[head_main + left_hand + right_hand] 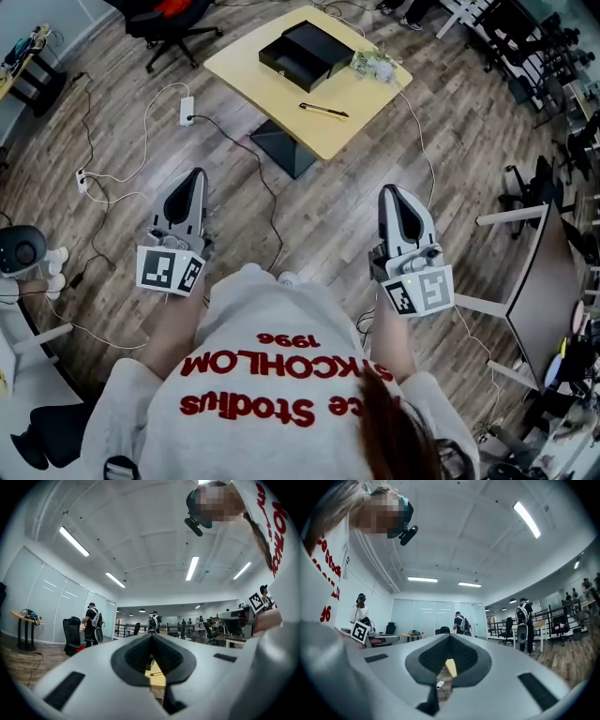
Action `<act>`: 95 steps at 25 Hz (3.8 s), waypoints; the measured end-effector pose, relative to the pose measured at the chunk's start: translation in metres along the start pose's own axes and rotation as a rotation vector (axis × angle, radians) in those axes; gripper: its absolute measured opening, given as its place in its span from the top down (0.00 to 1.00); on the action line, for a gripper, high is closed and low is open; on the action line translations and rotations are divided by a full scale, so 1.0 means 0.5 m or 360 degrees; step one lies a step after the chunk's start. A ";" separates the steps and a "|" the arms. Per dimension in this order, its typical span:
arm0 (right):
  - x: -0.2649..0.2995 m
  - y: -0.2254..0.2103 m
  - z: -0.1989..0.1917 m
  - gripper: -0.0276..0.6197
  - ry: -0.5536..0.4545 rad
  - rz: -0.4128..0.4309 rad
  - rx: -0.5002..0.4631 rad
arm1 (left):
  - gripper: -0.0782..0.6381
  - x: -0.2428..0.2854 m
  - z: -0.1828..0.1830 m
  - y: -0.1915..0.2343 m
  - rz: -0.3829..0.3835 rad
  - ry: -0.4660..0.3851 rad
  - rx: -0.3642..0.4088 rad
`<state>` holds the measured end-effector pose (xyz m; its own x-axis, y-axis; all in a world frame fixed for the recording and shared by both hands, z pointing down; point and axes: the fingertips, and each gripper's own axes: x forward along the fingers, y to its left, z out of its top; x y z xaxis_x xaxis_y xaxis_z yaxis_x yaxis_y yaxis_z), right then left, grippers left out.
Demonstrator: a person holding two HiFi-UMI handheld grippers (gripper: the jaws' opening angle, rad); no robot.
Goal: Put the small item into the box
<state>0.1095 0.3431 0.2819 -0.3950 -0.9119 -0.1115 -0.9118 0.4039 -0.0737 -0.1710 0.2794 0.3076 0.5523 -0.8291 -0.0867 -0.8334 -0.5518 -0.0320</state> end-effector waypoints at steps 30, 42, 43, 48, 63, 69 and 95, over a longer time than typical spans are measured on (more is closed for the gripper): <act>0.362 -0.165 -0.040 0.95 0.0003 -0.0375 0.0093 | 0.88 0.427 -0.043 0.248 -0.0318 -0.0013 -0.0055; 0.399 -0.165 -0.070 0.95 0.0048 -0.0454 0.0116 | 0.88 0.470 -0.084 0.296 -0.0369 0.0049 -0.0106; 0.405 -0.168 -0.074 0.95 0.0052 -0.0455 0.0121 | 0.88 0.475 -0.088 0.300 -0.0371 0.0058 -0.0109; 0.470 -0.197 -0.083 0.95 0.0074 -0.0395 0.0153 | 0.88 0.516 -0.101 0.330 -0.0320 0.0088 -0.0116; 0.608 -0.401 -0.067 0.95 0.0006 -0.0121 0.0130 | 0.88 0.687 -0.084 0.308 -0.0105 0.0022 -0.0017; 0.649 -0.472 -0.077 0.95 0.0031 -0.0022 0.0149 | 0.88 0.754 -0.097 0.291 -0.0031 0.0038 -0.0011; 0.708 -0.379 -0.380 0.95 0.0874 0.0122 0.0058 | 0.88 0.898 -0.238 0.340 -0.0350 0.0277 -0.0150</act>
<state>0.1213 -0.0702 0.4444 -0.4694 -0.7798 0.4143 -0.8776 0.4639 -0.1211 -0.0619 -0.1973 0.3816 0.7217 -0.6870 0.0843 -0.6920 -0.7193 0.0621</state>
